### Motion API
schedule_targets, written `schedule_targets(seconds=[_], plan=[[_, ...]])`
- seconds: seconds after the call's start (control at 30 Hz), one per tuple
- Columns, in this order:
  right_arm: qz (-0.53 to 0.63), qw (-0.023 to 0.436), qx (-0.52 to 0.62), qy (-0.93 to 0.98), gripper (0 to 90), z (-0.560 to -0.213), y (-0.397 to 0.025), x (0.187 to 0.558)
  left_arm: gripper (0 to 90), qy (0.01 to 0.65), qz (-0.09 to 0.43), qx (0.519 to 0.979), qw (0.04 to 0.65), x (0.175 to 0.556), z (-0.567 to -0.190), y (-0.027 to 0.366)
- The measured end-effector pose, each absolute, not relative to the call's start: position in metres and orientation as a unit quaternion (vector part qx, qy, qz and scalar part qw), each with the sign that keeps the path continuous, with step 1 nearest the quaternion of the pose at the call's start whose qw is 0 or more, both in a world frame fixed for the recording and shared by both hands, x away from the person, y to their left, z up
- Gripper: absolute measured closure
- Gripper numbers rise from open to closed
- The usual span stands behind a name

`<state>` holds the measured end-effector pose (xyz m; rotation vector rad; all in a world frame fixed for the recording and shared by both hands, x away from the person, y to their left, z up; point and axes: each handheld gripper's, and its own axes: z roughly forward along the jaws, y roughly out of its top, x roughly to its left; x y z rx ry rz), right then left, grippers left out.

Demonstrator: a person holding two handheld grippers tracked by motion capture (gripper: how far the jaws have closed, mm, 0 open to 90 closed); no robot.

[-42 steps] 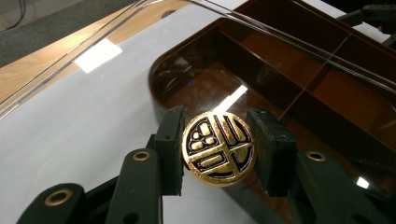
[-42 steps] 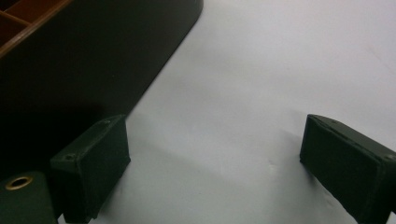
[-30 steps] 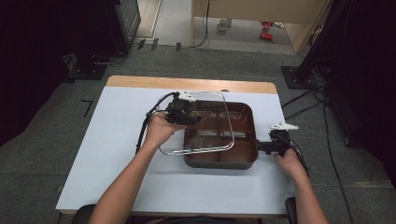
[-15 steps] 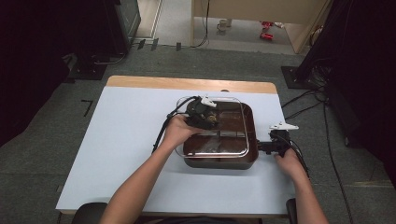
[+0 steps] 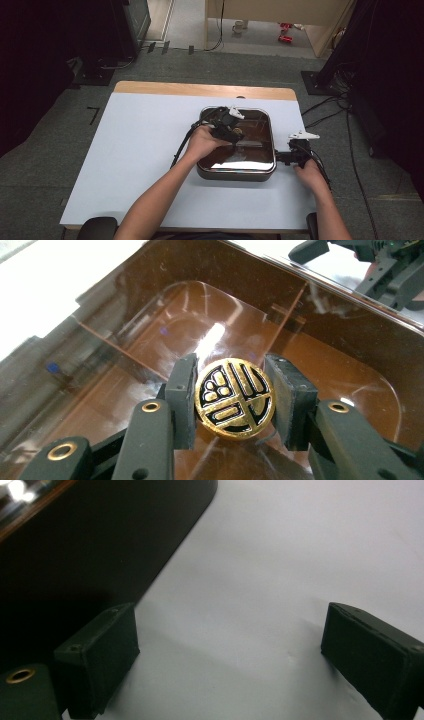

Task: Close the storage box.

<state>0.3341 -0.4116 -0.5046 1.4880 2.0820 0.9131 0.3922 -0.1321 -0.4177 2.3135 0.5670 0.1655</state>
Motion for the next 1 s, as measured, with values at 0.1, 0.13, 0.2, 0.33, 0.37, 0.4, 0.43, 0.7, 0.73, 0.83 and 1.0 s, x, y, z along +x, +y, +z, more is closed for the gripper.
schedule_targets(seconds=[0.1, 0.13, 0.2, 0.33, 0.37, 0.4, 0.43, 0.7, 0.73, 0.83, 1.0], plan=[[0.328, 0.211, 0.535, 0.749, 7.8, -0.505, -0.412, 0.334, 59.5, 0.223, 0.055, 0.902, 0.366, 0.392, -0.42, -0.131], [0.329, 0.211, 0.535, 0.749, 7.8, -0.505, -0.412, 0.334, 59.4, 0.222, 0.056, 0.9, 0.37, 0.392, -0.42, -0.13], [0.328, 0.211, 0.535, 0.75, 7.8, -0.505, -0.412, 0.334, 59.3, 0.221, 0.056, 0.899, 0.374, 0.392, -0.421, -0.13], [0.328, 0.211, 0.535, 0.75, 7.8, -0.505, -0.412, 0.334, 58.7, 0.217, 0.057, 0.898, 0.378, 0.393, -0.422, -0.129], [0.328, 0.211, 0.535, 0.75, 7.8, -0.505, -0.412, 0.334, 58.5, 0.217, 0.057, 0.898, 0.378, 0.393, -0.422, -0.129], [0.328, 0.211, 0.535, 0.75, 7.8, -0.505, -0.412, 0.334, 57.9, 0.217, 0.057, 0.899, 0.376, 0.393, -0.422, -0.129], [0.328, 0.211, 0.535, 0.75, 7.7, -0.505, -0.412, 0.334, 56.8, 0.218, 0.058, 0.899, 0.375, 0.393, -0.422, -0.129], [0.328, 0.211, 0.535, 0.749, 7.7, -0.505, -0.412, 0.334, 41.5, 0.226, 0.047, 0.896, 0.379, 0.397, -0.421, -0.123], [0.328, 0.211, 0.535, 0.749, 7.8, -0.505, -0.412, 0.334, 39.8, 0.229, 0.047, 0.895, 0.38, 0.396, -0.419, -0.12], [0.328, 0.211, 0.535, 0.749, 7.8, -0.505, -0.412, 0.334, 36.3, 0.229, 0.05, 0.894, 0.382, 0.394, -0.415, -0.113], [0.328, 0.211, 0.535, 0.749, 7.8, -0.505, -0.412, 0.334, 33.5, 0.246, 0.039, 0.882, 0.401, 0.392, -0.409, -0.095]])
